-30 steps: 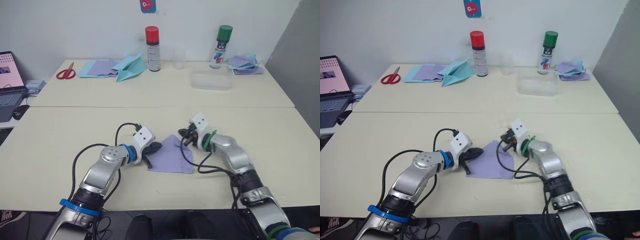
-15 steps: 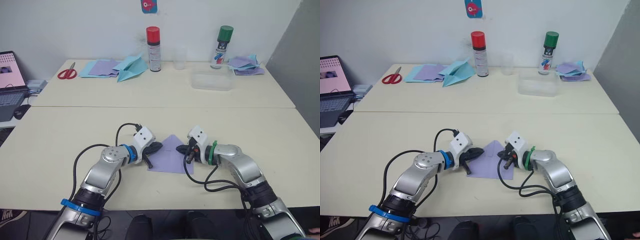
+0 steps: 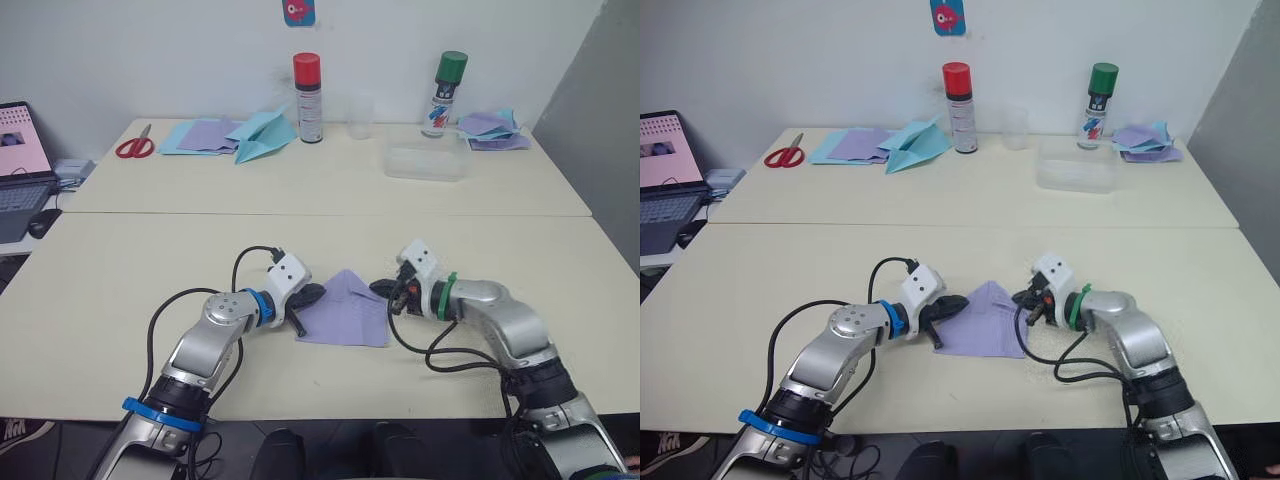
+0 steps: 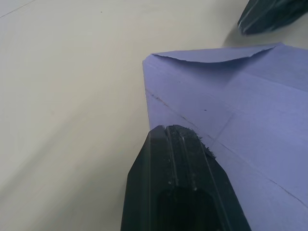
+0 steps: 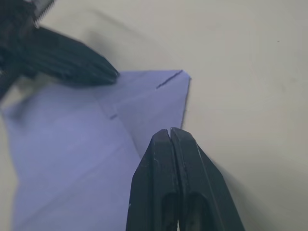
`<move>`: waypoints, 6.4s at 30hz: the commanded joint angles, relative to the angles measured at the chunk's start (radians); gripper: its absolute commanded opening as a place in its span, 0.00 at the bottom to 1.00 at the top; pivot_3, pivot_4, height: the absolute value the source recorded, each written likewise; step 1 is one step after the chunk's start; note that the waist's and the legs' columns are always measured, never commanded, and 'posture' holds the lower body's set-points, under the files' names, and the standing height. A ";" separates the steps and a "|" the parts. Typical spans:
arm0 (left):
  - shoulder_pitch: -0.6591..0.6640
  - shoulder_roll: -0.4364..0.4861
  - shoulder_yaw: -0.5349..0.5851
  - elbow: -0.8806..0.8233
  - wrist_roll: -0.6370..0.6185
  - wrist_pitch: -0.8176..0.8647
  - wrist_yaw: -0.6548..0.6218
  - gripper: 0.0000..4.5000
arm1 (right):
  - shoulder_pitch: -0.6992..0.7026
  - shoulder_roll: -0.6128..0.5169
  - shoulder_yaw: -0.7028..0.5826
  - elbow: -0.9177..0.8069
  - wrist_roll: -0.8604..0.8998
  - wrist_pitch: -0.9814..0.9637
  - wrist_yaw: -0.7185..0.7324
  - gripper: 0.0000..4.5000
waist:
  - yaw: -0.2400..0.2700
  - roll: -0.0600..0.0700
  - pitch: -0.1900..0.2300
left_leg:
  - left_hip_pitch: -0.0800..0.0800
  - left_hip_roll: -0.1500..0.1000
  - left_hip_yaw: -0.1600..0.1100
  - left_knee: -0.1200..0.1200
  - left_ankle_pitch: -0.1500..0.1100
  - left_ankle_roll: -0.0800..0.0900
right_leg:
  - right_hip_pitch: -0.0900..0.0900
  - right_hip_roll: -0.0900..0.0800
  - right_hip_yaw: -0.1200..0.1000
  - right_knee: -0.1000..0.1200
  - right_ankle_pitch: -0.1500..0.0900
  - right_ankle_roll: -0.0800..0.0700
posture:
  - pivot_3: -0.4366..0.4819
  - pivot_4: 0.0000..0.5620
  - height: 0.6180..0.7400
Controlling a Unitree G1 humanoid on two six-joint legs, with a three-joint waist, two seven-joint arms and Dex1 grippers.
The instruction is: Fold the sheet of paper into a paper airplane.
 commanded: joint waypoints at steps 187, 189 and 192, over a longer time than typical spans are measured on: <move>-0.031 0.008 -0.021 0.049 -0.006 0.031 -0.172 0.00 | -0.071 0.285 -0.233 0.223 1.049 0.378 -0.804 0.28 | -0.018 0.004 0.003 | -0.006 0.000 0.000 -0.016 0.000 0.000 | -0.002 -0.006 -0.001 -0.017 -0.002 0.004 | 0.48 0.27 1.00; -0.032 0.008 -0.021 0.050 -0.005 0.028 -0.172 0.00 | -0.071 0.290 -0.246 0.225 1.066 0.381 -0.809 0.43 | -0.018 0.004 0.003 | -0.006 0.000 0.000 -0.016 0.000 0.000 | -0.002 -0.006 -0.001 -0.017 -0.002 0.004 | 0.48 0.27 1.00; -0.036 0.008 -0.020 0.057 -0.003 0.026 -0.171 0.00 | -0.076 0.305 -0.276 0.241 1.106 0.383 -0.832 0.43 | -0.017 0.004 0.003 | -0.006 0.000 0.001 -0.016 0.000 0.000 | -0.002 -0.006 -0.001 -0.017 -0.002 0.004 | 0.48 0.27 1.00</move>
